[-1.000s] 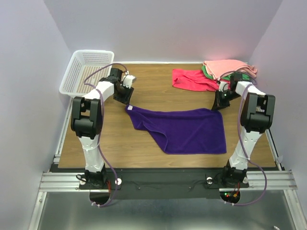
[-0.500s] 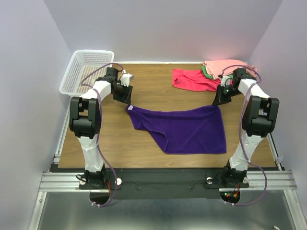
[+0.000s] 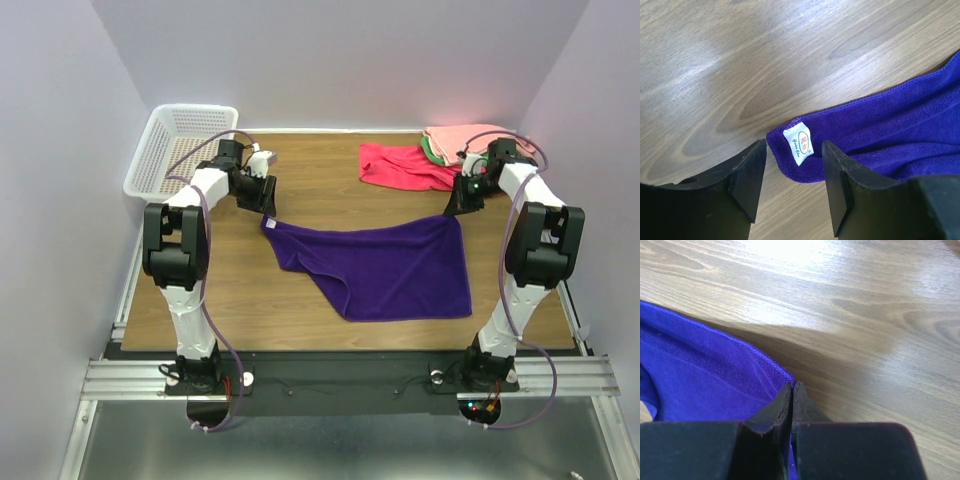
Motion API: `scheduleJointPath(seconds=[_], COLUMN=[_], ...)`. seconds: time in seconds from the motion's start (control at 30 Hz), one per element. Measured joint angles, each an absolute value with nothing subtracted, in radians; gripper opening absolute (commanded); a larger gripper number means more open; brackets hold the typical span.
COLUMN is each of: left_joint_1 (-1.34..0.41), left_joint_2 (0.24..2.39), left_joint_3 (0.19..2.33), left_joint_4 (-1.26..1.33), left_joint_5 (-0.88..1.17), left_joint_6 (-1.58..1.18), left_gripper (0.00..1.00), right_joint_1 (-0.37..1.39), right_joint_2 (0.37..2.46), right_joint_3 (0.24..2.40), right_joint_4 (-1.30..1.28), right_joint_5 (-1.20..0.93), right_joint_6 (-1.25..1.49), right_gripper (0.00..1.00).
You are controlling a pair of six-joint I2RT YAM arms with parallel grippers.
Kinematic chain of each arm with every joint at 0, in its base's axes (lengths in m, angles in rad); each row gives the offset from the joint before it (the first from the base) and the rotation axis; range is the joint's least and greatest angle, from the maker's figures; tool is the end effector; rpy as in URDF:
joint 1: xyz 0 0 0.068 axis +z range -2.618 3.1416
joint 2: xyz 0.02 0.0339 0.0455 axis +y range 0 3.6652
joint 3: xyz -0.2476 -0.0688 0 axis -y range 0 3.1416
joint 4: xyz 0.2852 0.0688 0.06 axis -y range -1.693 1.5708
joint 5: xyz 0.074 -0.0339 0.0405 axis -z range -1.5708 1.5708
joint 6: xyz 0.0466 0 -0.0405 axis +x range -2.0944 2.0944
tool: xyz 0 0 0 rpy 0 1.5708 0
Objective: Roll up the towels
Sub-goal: Flatten the towel
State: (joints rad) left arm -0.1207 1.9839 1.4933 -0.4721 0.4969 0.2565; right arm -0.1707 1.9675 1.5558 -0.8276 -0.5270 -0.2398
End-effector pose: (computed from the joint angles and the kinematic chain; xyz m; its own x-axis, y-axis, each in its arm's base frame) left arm 0.4589 -0.0780 0.1645 -0.6927 0.3087 -0.6519 0.5706 0.7873 -0.2335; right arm 0.4359 -0.0513 0.1747 -0.9017 -0.0529 -0.4291 -0.2354 0.8925 0.3847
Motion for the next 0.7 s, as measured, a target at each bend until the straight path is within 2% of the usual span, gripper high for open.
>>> scheduleJointPath(seconds=[0.17, 0.53, 0.57, 0.67, 0.7], left_joint_1=[-0.121, -0.121, -0.121, -0.121, -0.121], left_joint_2=[1.984, 2.047, 2.049, 2.049, 2.049], left_joint_3=[1.493, 1.505, 1.505, 1.505, 1.505], left_joint_4=[-0.471, -0.472, -0.475, -0.476, -0.476], left_joint_5=[0.477, 0.416, 0.418, 0.425, 0.430], left_joint_6=[0.244, 0.238, 0.237, 0.236, 0.236], left_gripper=[0.56, 0.36, 0.28, 0.14, 0.03], right_joint_1=[-0.171, -0.171, -0.171, -0.171, -0.171], right_joint_2=[1.959, 1.957, 1.957, 1.957, 1.957], right_joint_3=[1.556, 1.556, 1.556, 1.556, 1.556], right_joint_4=[-0.826, -0.826, -0.826, -0.826, -0.826], right_joint_5=[-0.523, -0.523, -0.523, -0.523, -0.523], right_joint_6=[-0.240, -0.239, -0.239, -0.239, -0.238], right_gripper=[0.01, 0.01, 0.01, 0.01, 0.01])
